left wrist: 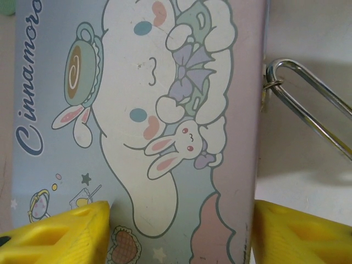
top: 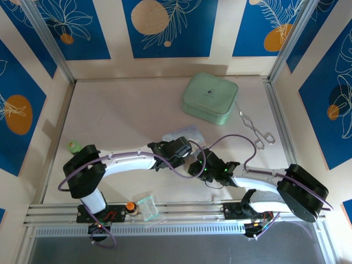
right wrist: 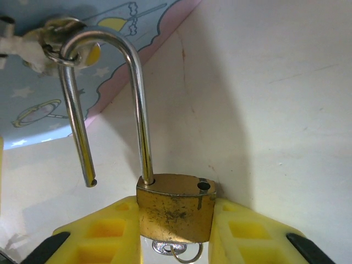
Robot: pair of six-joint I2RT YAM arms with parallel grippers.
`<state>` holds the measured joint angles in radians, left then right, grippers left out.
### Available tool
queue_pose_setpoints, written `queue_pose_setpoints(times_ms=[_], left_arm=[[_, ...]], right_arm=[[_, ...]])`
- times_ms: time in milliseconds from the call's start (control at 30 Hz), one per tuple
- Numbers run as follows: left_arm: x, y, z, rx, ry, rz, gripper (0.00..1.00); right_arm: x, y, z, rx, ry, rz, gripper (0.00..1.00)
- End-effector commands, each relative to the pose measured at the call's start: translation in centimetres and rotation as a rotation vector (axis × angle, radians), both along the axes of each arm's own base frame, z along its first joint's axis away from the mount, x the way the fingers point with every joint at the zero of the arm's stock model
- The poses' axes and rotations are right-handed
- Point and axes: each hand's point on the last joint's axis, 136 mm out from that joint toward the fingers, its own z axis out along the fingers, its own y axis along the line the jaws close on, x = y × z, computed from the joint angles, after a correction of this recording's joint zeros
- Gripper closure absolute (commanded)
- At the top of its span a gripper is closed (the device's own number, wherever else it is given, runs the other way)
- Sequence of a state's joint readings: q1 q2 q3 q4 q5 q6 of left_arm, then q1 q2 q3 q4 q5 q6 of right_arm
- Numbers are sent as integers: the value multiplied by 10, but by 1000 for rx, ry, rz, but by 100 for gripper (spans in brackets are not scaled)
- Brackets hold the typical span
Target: Unlock the padlock with the key
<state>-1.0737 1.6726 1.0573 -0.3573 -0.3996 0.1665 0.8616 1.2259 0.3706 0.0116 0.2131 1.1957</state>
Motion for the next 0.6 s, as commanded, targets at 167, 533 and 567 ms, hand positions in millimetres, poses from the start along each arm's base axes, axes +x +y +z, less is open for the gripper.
queue_pose_setpoints(times_ms=[167,533,567], left_arm=[[-31,7,-39,76,140,-63,37],[-44,9,-49,100,190,-124,37],[-45,9,-50,102,192,-125,38]], right_arm=[[38,-16,0,9,-93,-170,74],[64,-12,19,106,-108,-235,74],[66,-14,19,117,-108,-247,74]])
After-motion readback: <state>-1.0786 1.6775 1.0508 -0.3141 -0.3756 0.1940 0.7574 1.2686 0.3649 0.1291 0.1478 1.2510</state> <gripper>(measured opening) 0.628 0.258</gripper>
